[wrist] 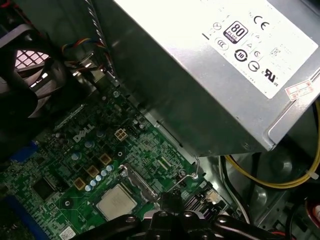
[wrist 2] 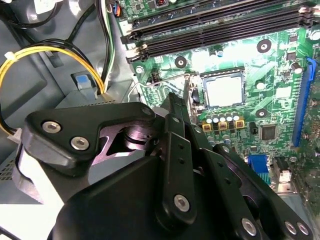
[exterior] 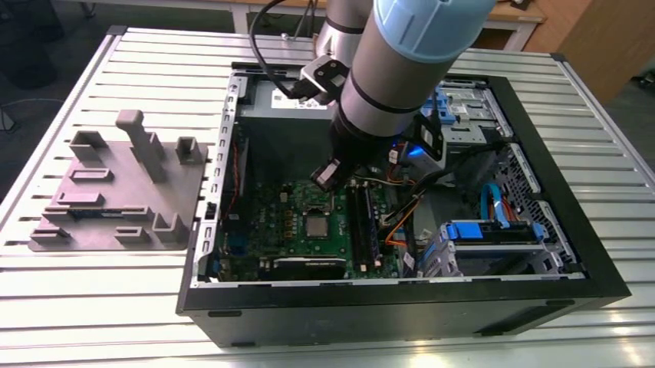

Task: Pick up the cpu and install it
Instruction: 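Close the cpu cover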

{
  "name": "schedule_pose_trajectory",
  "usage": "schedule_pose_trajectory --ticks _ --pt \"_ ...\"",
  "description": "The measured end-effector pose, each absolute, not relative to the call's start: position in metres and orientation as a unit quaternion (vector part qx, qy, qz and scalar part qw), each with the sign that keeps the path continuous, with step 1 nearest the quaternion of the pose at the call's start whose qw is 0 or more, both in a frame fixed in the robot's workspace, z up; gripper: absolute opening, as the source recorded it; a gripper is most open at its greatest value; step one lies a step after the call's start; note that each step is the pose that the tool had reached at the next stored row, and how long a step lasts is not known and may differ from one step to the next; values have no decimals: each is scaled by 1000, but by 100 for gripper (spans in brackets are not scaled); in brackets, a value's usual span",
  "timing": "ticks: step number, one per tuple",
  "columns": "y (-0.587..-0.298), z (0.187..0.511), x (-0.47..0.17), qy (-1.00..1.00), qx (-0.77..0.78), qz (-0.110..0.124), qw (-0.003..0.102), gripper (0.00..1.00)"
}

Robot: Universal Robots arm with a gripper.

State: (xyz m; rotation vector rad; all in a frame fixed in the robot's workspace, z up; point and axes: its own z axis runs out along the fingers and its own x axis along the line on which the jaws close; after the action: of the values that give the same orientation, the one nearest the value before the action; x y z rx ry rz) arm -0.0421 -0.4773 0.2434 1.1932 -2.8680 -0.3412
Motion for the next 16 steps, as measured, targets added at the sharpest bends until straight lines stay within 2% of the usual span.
schedule_pose_trajectory --ticks 16 --pt "-482 242 -43 -916 386 -109 9 10"
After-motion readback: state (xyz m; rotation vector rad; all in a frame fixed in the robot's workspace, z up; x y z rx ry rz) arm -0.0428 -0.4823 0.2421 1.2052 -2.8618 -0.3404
